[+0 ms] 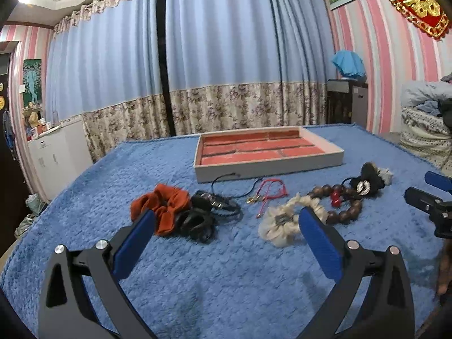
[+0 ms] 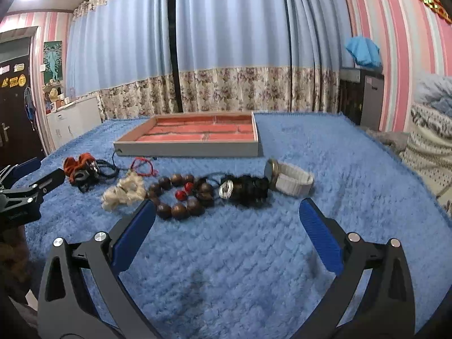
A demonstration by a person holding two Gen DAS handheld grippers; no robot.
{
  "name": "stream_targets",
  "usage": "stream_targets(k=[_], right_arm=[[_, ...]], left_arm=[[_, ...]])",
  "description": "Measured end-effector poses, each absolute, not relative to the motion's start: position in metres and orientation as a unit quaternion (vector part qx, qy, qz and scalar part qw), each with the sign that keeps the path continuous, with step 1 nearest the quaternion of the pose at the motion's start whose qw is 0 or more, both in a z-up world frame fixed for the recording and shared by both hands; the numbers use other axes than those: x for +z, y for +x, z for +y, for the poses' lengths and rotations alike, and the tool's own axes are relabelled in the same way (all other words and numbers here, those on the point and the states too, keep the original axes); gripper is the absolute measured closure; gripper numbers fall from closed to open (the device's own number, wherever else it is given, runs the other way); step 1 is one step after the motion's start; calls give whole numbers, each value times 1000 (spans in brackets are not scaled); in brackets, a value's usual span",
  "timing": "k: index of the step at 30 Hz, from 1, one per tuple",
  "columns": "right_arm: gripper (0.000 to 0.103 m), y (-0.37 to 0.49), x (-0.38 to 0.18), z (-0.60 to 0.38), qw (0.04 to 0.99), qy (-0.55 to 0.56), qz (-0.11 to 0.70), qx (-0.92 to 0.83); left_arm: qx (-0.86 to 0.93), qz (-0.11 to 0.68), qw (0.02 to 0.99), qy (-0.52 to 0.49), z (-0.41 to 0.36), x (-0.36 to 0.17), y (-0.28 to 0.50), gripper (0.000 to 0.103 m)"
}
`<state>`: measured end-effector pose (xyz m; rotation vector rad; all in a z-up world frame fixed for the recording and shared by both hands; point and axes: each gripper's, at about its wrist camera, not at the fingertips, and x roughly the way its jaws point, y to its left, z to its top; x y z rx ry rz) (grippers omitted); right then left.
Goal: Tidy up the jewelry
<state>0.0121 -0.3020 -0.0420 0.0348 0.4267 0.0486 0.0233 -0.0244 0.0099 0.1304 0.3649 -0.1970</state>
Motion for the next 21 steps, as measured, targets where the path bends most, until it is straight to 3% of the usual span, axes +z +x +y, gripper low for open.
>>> stream_targets(k=[21], right_arm=[[4,14,-45,-296,982,8,187,18]], left_arm=[[-106,200,972,65,-35,-1,36,4]])
